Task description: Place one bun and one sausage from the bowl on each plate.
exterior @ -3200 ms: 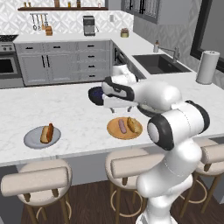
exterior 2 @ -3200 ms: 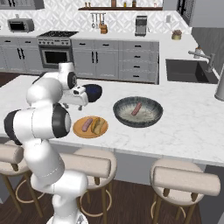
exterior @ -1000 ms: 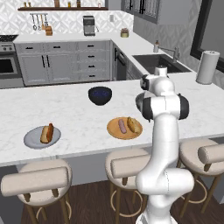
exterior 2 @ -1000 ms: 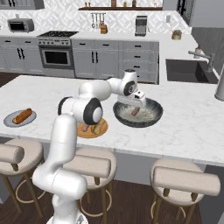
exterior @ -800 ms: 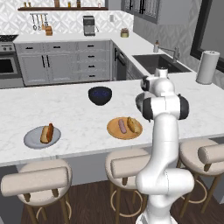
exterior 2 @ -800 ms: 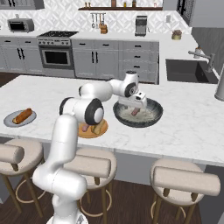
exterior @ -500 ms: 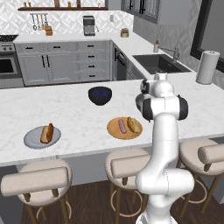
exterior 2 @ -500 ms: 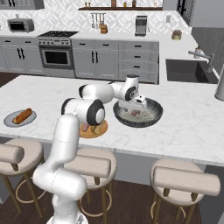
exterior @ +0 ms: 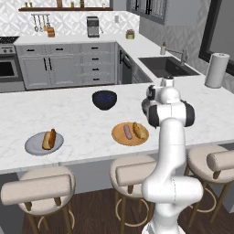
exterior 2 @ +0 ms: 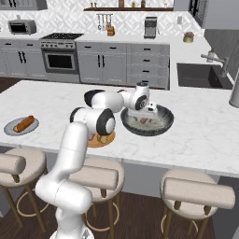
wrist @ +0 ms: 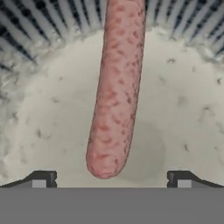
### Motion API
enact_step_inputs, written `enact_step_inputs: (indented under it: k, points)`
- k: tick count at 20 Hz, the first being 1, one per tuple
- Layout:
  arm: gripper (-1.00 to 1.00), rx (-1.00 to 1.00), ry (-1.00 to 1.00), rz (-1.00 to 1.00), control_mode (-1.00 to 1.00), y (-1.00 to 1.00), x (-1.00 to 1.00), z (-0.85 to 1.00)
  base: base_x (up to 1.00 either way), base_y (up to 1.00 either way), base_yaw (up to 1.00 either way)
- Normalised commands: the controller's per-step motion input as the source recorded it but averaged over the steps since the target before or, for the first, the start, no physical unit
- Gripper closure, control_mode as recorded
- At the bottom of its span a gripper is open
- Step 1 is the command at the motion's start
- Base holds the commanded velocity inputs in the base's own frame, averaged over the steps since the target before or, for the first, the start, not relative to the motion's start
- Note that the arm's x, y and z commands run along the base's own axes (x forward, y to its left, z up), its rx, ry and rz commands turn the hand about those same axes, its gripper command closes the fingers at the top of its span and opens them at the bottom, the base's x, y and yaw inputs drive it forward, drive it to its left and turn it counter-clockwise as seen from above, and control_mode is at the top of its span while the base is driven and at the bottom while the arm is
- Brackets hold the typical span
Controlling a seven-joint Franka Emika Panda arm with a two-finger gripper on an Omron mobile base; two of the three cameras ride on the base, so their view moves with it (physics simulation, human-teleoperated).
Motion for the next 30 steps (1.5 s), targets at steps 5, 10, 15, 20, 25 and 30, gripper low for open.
enact_step_inputs:
  k: [5,10,15,20,25,30]
  points:
    - [-1.0,0.0,0.0,0.03,-1.0,-0.03,0.31,-0.12,0.0,0.0,0.0]
    - [-1.0,0.0,0.0,0.01,-1.0,0.0,0.36,-0.04,0.0,0.0,0.0]
    - [1.0,0.0,-0.03,0.01,-1.0,-0.01,0.07,-0.08,0.0,0.0,0.0]
    - [1.0,0.0,-0.01,0.02,-1.0,-0.01,0.0,-0.2,0.0,0.0,0.0]
    - [1.0,0.0,0.0,0.04,-1.0,0.0,-0.1,-0.14,0.0,0.0,0.0]
    - [1.0,0.0,-0.05,0.01,-1.0,0.0,-0.96,0.38,0.0,0.0,0.0]
